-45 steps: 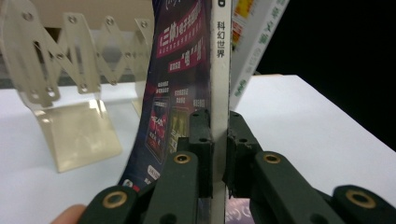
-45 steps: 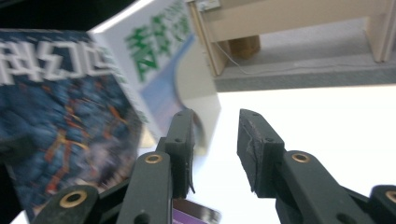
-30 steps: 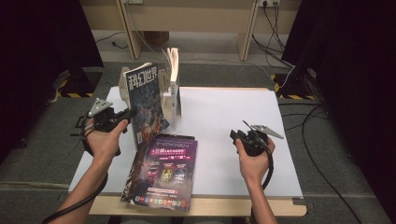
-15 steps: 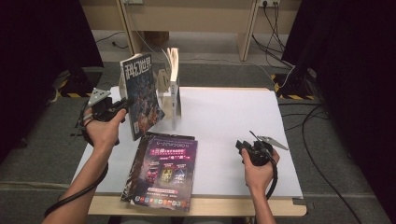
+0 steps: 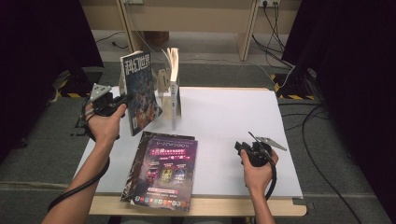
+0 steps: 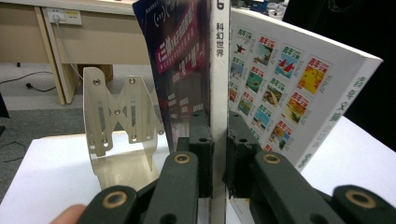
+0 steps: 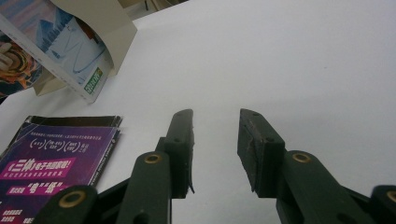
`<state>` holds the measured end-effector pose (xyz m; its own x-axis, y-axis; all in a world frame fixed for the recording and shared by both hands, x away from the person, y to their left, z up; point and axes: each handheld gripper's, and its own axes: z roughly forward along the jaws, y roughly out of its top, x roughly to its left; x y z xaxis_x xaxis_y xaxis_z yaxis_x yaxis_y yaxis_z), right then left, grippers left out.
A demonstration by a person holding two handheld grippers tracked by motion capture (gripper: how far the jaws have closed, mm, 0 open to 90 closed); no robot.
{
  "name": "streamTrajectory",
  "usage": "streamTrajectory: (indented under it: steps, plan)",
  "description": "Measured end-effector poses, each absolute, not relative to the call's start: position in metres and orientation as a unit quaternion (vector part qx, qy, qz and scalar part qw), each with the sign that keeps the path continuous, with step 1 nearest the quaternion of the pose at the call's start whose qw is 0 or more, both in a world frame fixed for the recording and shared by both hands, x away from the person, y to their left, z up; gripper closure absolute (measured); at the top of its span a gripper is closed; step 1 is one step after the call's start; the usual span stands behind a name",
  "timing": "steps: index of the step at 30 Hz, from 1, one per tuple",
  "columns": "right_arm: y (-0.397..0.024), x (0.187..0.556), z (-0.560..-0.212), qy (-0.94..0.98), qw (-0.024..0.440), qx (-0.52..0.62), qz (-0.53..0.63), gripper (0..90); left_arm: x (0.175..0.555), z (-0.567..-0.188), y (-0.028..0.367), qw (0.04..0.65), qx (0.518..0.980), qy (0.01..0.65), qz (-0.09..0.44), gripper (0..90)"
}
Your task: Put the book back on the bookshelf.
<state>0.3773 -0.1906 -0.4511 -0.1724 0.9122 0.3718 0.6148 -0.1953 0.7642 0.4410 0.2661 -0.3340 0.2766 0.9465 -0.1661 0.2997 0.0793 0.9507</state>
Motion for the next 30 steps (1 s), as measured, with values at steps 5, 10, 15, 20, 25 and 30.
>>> streamTrajectory:
  steps: [5,10,15,20,25,30]
  plan:
    - [-0.190,0.377,-0.452,0.614,0.162,0.624,0.457,66.1,0.447,-0.334,0.267,0.522,0.599,0.518,0.316,82.8]
    - [-0.191,0.377,-0.452,0.614,0.161,0.624,0.457,66.1,0.450,-0.332,0.270,0.525,0.594,0.519,0.320,82.8]
    - [-0.190,0.378,-0.455,0.617,0.160,0.622,0.455,66.0,0.456,-0.333,0.268,0.525,0.590,0.516,0.332,82.8]
    - [-0.188,0.378,-0.456,0.620,0.160,0.620,0.453,65.9,0.463,-0.335,0.263,0.527,0.591,0.511,0.335,82.8]
    - [-0.187,0.378,-0.458,0.622,0.156,0.622,0.450,65.7,0.474,-0.338,0.258,0.517,0.595,0.512,0.341,82.7]
    - [-0.188,0.379,-0.460,0.624,0.161,0.620,0.448,65.6,0.481,-0.343,0.253,0.508,0.599,0.507,0.355,82.8]
